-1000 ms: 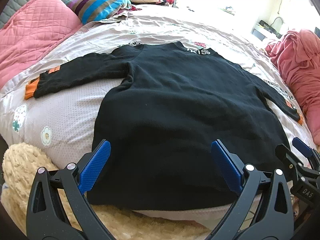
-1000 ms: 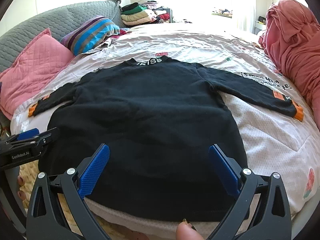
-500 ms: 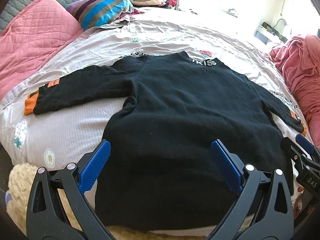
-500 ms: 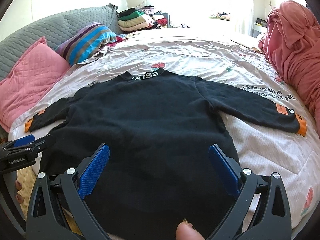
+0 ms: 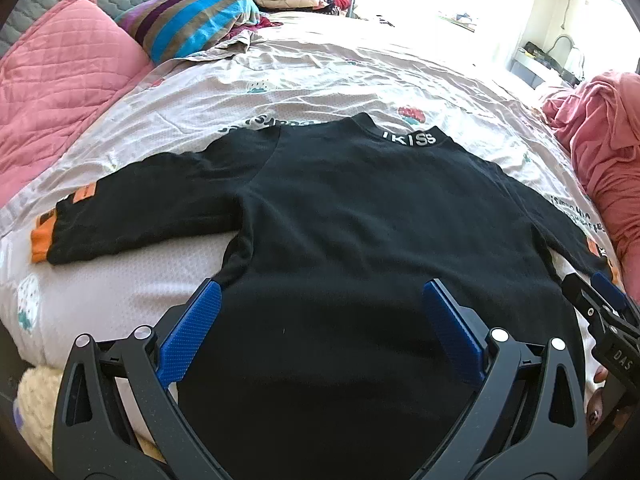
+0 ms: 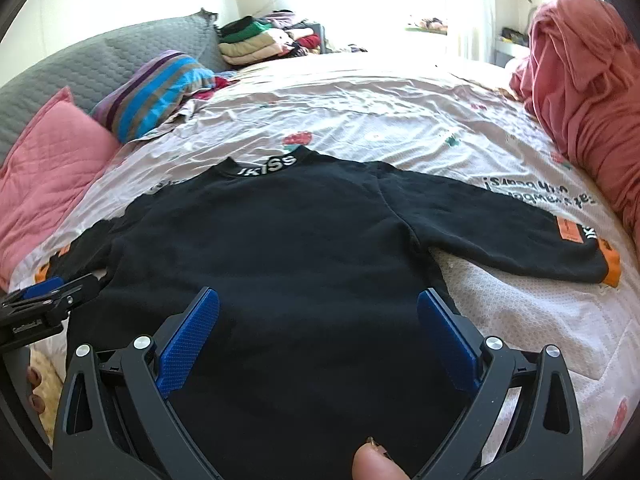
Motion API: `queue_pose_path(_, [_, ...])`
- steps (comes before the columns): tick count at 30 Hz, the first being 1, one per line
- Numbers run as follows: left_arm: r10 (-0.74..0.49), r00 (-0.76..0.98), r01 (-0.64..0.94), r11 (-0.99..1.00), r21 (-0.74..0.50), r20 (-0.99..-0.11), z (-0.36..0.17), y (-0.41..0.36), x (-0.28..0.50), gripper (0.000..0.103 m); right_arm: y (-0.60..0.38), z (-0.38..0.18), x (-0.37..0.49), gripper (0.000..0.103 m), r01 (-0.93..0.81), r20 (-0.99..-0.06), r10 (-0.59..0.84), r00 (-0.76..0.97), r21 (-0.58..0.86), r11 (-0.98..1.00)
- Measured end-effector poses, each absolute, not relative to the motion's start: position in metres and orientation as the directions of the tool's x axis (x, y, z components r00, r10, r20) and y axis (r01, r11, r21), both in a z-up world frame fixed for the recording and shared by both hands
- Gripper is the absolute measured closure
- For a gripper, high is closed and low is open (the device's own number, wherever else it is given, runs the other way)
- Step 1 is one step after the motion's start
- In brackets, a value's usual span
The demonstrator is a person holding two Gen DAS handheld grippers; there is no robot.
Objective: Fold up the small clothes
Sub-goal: 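Move the right gripper to the orange sleeve cuff and close on it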
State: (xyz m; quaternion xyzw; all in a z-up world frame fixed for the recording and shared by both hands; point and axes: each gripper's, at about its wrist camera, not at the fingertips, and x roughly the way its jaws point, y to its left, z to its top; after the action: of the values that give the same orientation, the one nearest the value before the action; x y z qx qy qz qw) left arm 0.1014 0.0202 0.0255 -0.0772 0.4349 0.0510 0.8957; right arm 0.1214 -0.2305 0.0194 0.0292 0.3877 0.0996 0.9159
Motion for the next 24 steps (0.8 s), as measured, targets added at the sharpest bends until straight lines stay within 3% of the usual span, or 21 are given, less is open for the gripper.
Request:
queue_pose_path(14, [0.039,0.593,-0.19,0.978,-0.092,-0.804,0.018,0.029,0.146,0.008,-0.276,0.009,0.167,0.004,-0.024,-0.714,0.117,0.69,0.14,0.99])
queue_pose_path(24, [0.019,0.571,-0.177,0.979,-0.101,-0.821,0.009,0.022,0.175,0.008,-0.347,0.001,0.182,0.004,0.173,-0.717,-0.035,0.696,0.121,0.977])
